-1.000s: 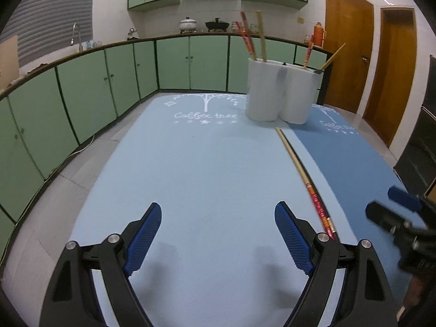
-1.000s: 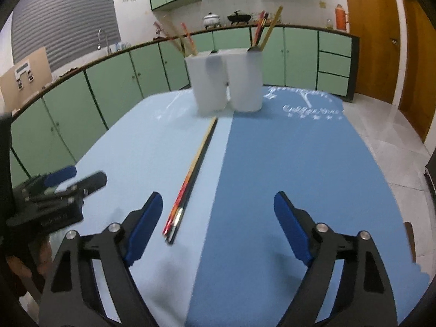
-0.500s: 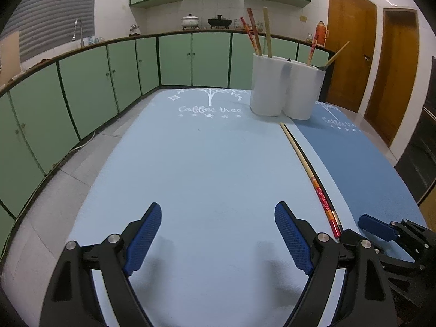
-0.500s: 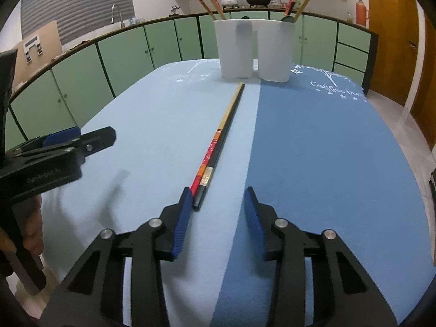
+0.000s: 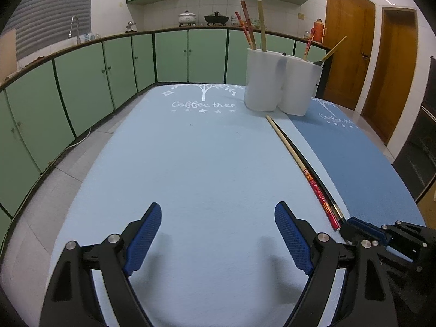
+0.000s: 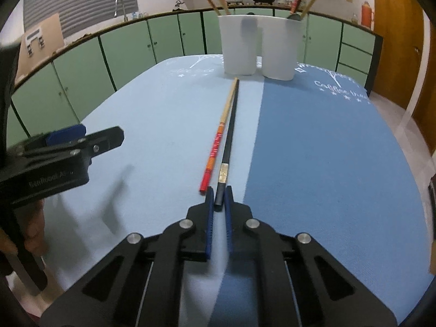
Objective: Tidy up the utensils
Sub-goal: 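Grasp the black chopstick with the right tool while the left tool grasps the red chopstick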
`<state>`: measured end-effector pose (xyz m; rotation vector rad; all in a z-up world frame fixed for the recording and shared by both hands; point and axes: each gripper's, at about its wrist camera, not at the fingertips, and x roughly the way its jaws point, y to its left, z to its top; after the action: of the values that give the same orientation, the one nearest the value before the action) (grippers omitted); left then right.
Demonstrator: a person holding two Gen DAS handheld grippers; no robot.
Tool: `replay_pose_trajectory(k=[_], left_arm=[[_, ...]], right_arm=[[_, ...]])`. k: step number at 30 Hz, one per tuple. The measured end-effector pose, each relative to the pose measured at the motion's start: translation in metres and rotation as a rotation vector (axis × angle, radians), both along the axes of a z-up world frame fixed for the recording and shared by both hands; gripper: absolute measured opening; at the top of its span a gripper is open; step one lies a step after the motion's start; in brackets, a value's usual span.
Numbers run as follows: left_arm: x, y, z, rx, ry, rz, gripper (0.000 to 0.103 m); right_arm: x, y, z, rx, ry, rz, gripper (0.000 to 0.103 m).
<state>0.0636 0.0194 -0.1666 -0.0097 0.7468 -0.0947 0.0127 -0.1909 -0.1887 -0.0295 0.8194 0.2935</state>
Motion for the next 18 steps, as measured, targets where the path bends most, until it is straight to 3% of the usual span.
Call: replay_pose_trajectory(k=[6, 18], left_arm=[[-0.001, -0.005, -0.001, -0.002, 0.004, -0.011, 0.084], [-0.004, -0.01, 0.0, -0.005, -0.005, -0.025, 0.084]], right_arm=[[0.001, -0.018, 0.001, 0.073, 0.015, -0.017, 0.01], [-0.004, -0.011, -0.001, 0.064, 0.005, 0.003, 0.014]])
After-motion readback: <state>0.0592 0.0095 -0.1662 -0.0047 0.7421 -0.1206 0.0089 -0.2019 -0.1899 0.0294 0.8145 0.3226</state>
